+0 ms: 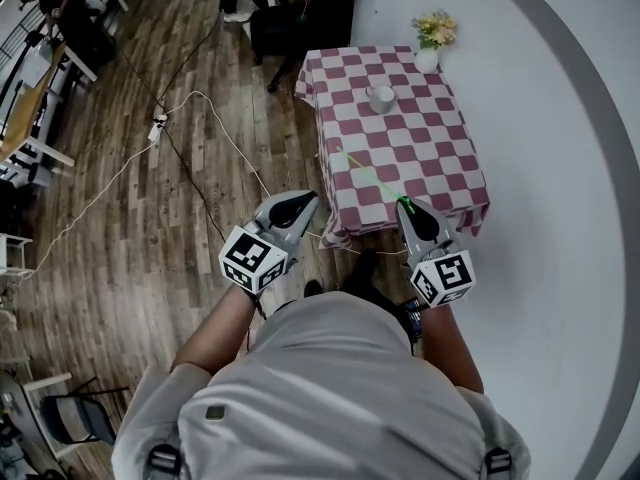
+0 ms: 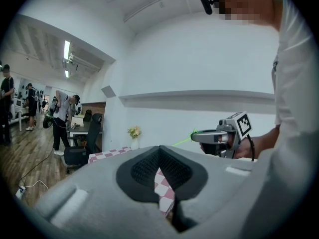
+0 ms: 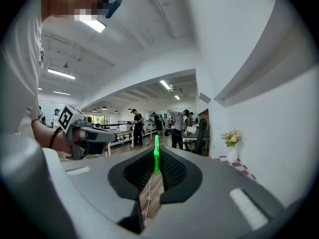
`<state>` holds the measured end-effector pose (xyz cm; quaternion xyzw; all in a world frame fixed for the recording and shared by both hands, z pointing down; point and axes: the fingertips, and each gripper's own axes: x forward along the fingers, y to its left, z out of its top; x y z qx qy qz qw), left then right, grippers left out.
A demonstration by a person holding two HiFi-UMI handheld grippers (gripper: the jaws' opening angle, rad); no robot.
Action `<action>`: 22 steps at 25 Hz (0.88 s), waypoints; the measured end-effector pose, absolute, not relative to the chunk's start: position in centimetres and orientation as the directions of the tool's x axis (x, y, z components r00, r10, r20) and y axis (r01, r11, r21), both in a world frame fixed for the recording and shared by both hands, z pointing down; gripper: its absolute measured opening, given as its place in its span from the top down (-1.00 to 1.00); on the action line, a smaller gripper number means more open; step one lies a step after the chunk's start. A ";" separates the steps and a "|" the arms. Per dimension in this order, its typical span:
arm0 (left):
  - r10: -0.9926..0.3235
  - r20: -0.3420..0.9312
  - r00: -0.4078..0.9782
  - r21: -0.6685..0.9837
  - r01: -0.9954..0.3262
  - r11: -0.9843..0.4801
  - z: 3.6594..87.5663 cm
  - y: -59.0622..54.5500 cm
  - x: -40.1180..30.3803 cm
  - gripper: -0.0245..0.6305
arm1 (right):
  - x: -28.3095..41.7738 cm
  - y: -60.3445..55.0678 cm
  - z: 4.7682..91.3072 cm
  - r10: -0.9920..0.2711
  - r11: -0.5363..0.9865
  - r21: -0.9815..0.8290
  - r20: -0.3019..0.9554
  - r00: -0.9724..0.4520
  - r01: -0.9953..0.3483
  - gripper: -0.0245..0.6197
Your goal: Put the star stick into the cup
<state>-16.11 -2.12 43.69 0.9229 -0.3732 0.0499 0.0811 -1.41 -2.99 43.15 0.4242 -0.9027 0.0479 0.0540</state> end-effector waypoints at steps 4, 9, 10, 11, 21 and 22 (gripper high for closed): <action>-0.710 0.158 0.686 0.112 -0.727 -0.677 43.6 -3.5 -16.1 0.92 | -1.4 -5.1 43.1 -0.734 0.667 -0.045 0.134 -0.666 -0.744 0.84; -0.735 0.171 0.656 0.111 -0.754 -0.647 43.8 -6.1 -14.5 0.92 | 0.0 -8.6 43.0 -0.709 0.694 -0.057 0.126 -0.694 -0.718 0.84; -0.740 0.172 0.650 0.113 -0.760 -0.640 43.8 -6.8 -14.2 0.92 | 0.4 -9.3 43.0 -0.704 0.698 -0.060 0.127 -0.699 -0.714 0.84; -0.746 0.174 0.643 0.114 -0.765 -0.634 43.8 -7.4 -13.8 0.92 | 0.8 -10.1 43.1 -0.699 0.703 -0.063 0.128 -0.704 -0.709 0.84; -0.787 0.176 0.592 0.104 -0.806 -0.583 43.7 -13.9 -8.9 0.92 | 5.8 -17.9 42.8 -0.663 0.739 -0.067 0.110 -0.741 -0.671 0.84; -0.788 0.175 0.590 0.102 -0.807 -0.582 43.6 -14.5 -8.2 0.92 | 6.5 -18.6 42.8 -0.663 0.739 -0.068 0.108 -0.741 -0.671 0.84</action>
